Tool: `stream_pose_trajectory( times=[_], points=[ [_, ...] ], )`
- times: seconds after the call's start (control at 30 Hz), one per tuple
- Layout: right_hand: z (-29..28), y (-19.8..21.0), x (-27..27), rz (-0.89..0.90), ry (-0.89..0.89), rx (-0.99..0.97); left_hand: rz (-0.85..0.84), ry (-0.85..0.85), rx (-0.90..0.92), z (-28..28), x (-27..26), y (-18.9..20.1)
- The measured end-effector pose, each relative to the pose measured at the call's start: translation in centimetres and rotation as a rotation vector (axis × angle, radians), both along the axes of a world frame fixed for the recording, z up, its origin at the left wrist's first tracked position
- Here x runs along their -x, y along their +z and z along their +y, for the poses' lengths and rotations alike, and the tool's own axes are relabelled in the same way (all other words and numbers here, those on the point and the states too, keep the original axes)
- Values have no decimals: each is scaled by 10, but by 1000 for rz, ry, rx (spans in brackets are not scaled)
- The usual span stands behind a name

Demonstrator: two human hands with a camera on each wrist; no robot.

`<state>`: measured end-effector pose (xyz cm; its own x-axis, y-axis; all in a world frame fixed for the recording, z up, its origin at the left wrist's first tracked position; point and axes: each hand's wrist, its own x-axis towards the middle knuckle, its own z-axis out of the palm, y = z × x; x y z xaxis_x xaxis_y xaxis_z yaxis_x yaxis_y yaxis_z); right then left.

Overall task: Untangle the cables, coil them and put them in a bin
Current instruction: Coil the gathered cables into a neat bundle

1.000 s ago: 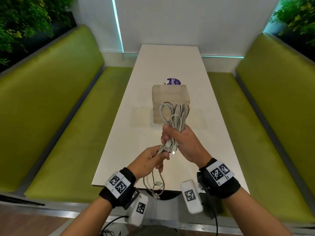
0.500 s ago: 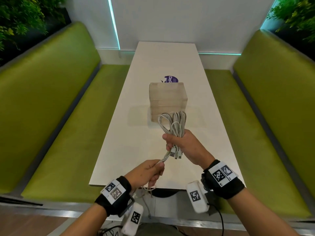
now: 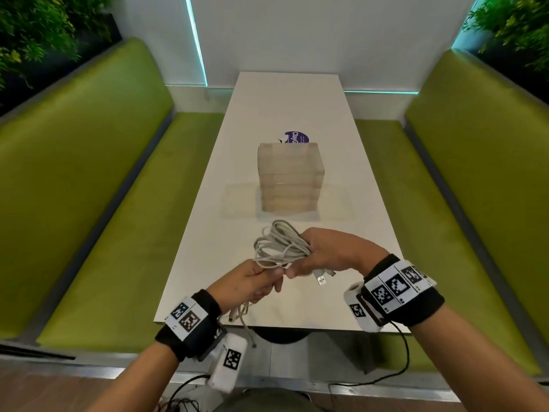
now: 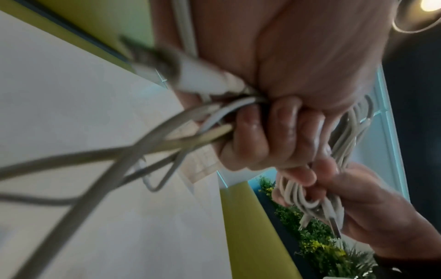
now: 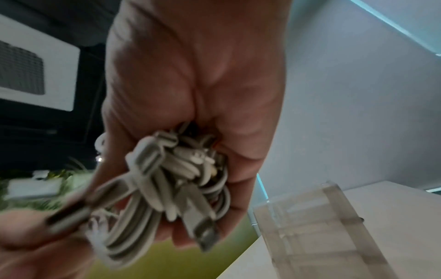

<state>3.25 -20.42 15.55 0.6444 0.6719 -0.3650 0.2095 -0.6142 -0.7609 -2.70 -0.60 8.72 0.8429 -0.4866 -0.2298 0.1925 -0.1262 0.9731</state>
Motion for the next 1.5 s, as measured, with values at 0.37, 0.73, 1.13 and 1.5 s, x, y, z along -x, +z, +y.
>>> stream_pose_trajectory(
  times=[0.37, 0.73, 1.13, 1.5],
  points=[
    [-3, 8, -4, -214, 149, 193, -8, -167, 42, 4, -8, 8],
    [22, 21, 3, -464, 471, 580, 210, -227, -74, -12, -14, 36],
    [18, 11, 0, -51, 416, 411, 64, -219, -203, -11, -10, 27],
    [-5, 28, -22, -213, 206, 347, 6, -10, -34, -1, -9, 1]
  ],
)
